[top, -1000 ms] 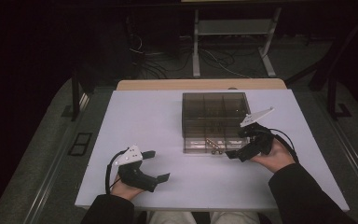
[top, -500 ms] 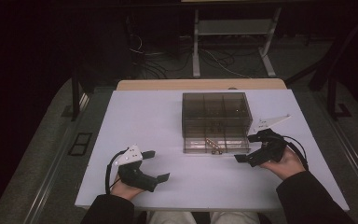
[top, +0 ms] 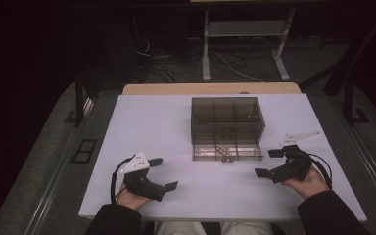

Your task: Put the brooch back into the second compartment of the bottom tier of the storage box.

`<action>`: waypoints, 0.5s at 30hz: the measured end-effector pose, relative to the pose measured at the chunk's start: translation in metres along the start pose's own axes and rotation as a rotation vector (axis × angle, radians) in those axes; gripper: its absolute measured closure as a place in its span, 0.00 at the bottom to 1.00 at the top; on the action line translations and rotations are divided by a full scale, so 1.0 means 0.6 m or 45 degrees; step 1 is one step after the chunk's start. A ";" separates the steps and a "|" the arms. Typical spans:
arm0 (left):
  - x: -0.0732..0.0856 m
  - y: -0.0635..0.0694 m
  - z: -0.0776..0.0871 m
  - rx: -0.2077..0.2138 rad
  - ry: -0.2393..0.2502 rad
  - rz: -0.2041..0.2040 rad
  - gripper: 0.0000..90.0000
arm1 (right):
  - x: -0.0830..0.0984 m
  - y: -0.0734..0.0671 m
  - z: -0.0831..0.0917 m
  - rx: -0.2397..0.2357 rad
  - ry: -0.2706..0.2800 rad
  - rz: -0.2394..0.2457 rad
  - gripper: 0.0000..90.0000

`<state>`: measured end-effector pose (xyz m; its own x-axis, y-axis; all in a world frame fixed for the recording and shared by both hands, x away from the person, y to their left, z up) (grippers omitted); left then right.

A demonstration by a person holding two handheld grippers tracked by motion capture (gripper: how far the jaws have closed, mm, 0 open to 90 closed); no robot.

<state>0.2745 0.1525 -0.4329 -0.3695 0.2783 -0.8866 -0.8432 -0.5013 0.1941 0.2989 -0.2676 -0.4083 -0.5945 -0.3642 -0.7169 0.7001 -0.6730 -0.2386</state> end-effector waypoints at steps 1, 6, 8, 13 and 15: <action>0.000 0.000 0.000 0.000 0.000 0.000 0.00 | 0.004 -0.001 0.001 0.001 0.002 -0.018 0.00; 0.000 0.000 0.000 -0.001 0.001 0.002 0.00 | 0.022 0.002 0.002 0.019 0.037 -0.024 0.00; 0.000 0.000 0.000 -0.004 0.001 0.004 0.00 | 0.029 0.005 0.003 0.033 0.052 -0.035 0.00; 0.001 -0.001 0.001 -0.006 0.002 0.007 0.00 | 0.045 0.011 0.009 0.061 0.105 -0.073 0.00; 0.001 -0.002 0.001 -0.007 -0.001 0.005 0.00 | 0.050 0.012 0.011 0.063 0.121 -0.074 0.00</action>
<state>0.2751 0.1538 -0.4332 -0.3731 0.2769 -0.8855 -0.8394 -0.5072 0.1951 0.2834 -0.2878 -0.4272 -0.5916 -0.2624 -0.7623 0.6438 -0.7229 -0.2508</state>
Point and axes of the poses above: each handheld gripper's, and its own axes: z roughly backward along the jaws, x roughly out of its underside, y roughly to its right, the point moved 2 cm from there along -z, roughly forward along the jaws, and after that the axes turned 2 degrees about x, right-handed, at the moved point
